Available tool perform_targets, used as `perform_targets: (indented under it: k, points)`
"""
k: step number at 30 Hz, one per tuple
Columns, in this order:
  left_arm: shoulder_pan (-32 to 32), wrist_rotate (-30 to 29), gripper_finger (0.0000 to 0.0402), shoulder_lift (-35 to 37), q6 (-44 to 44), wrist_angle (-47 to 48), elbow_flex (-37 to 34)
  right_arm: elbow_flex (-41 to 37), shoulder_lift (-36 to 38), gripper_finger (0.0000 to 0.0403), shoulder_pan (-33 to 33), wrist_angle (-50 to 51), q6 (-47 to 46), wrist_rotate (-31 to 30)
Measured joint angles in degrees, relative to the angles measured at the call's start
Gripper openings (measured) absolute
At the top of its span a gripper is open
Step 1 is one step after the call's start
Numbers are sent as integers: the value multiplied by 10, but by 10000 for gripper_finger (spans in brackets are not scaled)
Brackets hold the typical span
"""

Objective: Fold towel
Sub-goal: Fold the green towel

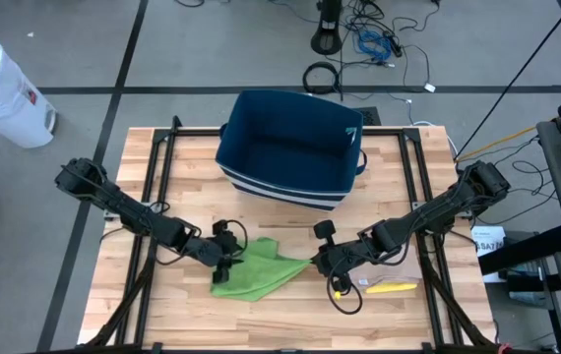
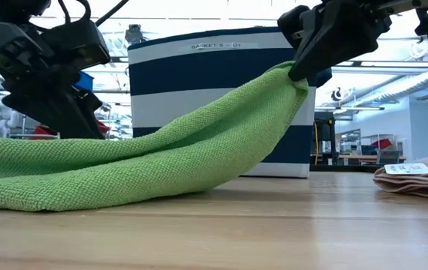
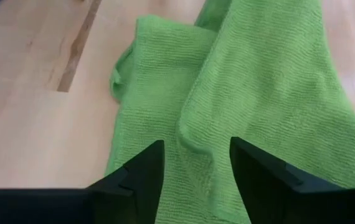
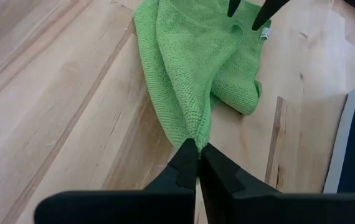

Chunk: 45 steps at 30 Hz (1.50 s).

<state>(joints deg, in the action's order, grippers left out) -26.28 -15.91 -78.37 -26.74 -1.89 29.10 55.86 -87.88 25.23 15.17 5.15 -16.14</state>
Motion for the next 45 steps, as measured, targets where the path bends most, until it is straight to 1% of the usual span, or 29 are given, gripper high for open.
perform_targets:
  k: [3,6,13,18,22,28,37,40,45]
  points:
    - [0,15,190,0,-4,-1,0,0,0,0,0,0,0,0]
    - [0,16,190,-9,-13,-4,0,0,0,0,0,-2,0,0]
    - [9,9,188,-76,-35,-8,0,0,0,0,0,-4,0,0]
    - [11,8,163,-77,-27,-36,0,0,0,0,0,-3,0,0]
    - [11,14,149,-71,-22,-39,0,0,0,0,0,-3,0,0]
    - [11,26,147,-71,-15,-42,0,0,0,0,0,-3,0,0]
    - [13,-3,146,-71,-12,-47,0,0,0,0,0,-2,0,0]
    - [15,-4,129,-71,-7,-47,0,0,0,0,0,-2,0,0]
    - [15,-5,66,-71,7,-47,0,0,0,0,0,-1,0,0]
